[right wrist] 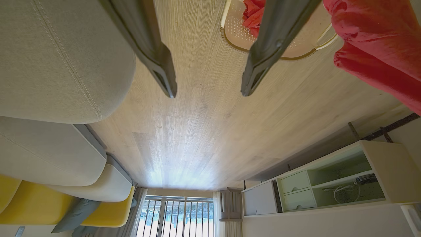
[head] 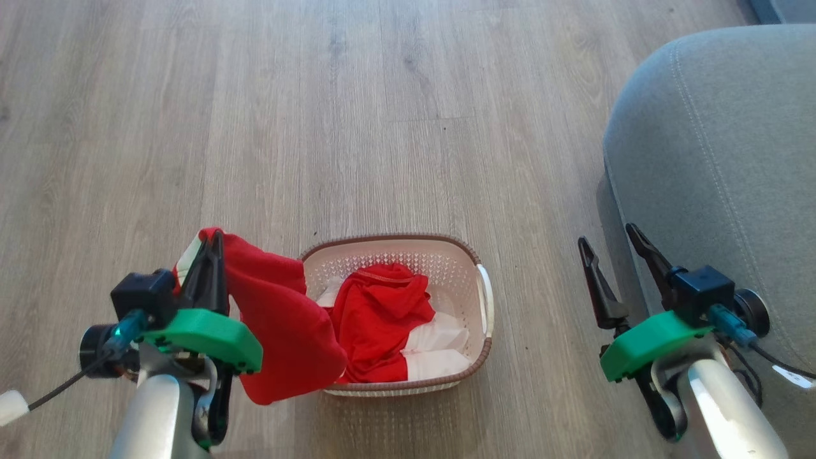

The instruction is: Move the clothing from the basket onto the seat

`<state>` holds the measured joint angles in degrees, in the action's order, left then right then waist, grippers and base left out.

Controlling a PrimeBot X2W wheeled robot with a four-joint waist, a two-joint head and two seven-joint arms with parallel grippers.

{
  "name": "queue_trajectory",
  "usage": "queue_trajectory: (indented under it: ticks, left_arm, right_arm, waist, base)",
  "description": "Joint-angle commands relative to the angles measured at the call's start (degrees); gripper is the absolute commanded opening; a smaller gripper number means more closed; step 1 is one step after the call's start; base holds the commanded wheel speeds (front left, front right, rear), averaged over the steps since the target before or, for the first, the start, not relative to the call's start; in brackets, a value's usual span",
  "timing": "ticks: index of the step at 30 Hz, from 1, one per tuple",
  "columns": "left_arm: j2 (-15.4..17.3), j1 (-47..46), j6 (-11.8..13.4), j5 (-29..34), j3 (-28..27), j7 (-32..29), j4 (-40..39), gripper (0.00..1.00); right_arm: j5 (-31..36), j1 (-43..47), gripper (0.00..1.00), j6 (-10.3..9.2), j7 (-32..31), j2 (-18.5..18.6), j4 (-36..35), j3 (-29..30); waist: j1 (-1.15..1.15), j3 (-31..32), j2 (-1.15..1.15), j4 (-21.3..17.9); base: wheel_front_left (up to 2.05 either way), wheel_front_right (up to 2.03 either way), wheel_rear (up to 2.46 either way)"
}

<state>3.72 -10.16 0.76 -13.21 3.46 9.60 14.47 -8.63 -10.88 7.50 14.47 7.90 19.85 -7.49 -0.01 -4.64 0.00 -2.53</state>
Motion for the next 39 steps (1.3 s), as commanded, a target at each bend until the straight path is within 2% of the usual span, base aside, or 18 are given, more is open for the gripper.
queue_trajectory:
  ticks: [1, 12, 17, 21, 26, 30, 39]
  left_arm:
    - [1.21, -1.18, 0.37, -0.47, -1.71, 0.02, -2.53, 0.0]
    - [1.46, -0.96, 0.93, -0.67, -1.12, -0.25, -3.53, 0.0]
    - [1.49, -0.9, 1.01, -0.77, -0.63, -0.49, -4.09, 0.0]
    - [1.42, -1.4, 0.2, -0.9, 0.66, -1.17, -5.1, 0.0]
    - [0.81, -2.93, -1.71, -1.18, 4.24, -2.33, -7.42, 0.0]
    - [0.08, -3.88, -3.23, -1.53, 8.73, -3.51, -9.59, 0.0]
    - [-0.69, -5.82, -5.68, -2.11, 21.51, -4.44, -15.19, 0.0]
  right_arm:
    - [-0.05, -0.47, 1.0, -0.01, 0.52, 0.91, -1.72, -0.87]
    - [0.14, -0.94, 1.0, -0.01, 0.52, 1.2, -1.72, -0.58]
    - [-0.16, -1.27, 1.0, -0.01, 0.52, 1.45, -1.98, -2.23]
    - [-2.36, -2.78, 1.0, -0.01, 0.52, 1.95, -2.91, -8.68]
    - [-6.45, -7.32, 1.0, -0.01, 0.52, 3.37, -2.13, -22.72]
    - [-10.14, -12.34, 1.0, -0.01, 0.52, 4.31, -1.06, -31.43]
    - [-15.57, -19.27, 1.0, -0.01, 0.52, 5.33, 1.54, -40.83]
  waist:
    - [0.01, -0.19, 0.0, 0.07]
    - [0.01, -0.42, 0.0, 0.07]
    - [0.01, -0.4, 0.0, -0.13]
    - [0.01, -0.46, 0.0, -0.25]
    - [0.01, -0.58, 0.0, 0.13]
    - [0.01, -0.62, 0.0, 0.81]
    - [0.01, -0.72, 0.0, 2.69]
  base:
    - [0.0, 0.0, 0.0]
    - [0.0, 0.0, 0.0]
    - [0.0, 0.0, 0.0]
    - [0.0, 0.0, 0.0]
    - [0.0, 0.0, 0.0]
    - [0.0, 0.0, 0.0]
    - [0.0, 0.0, 0.0]
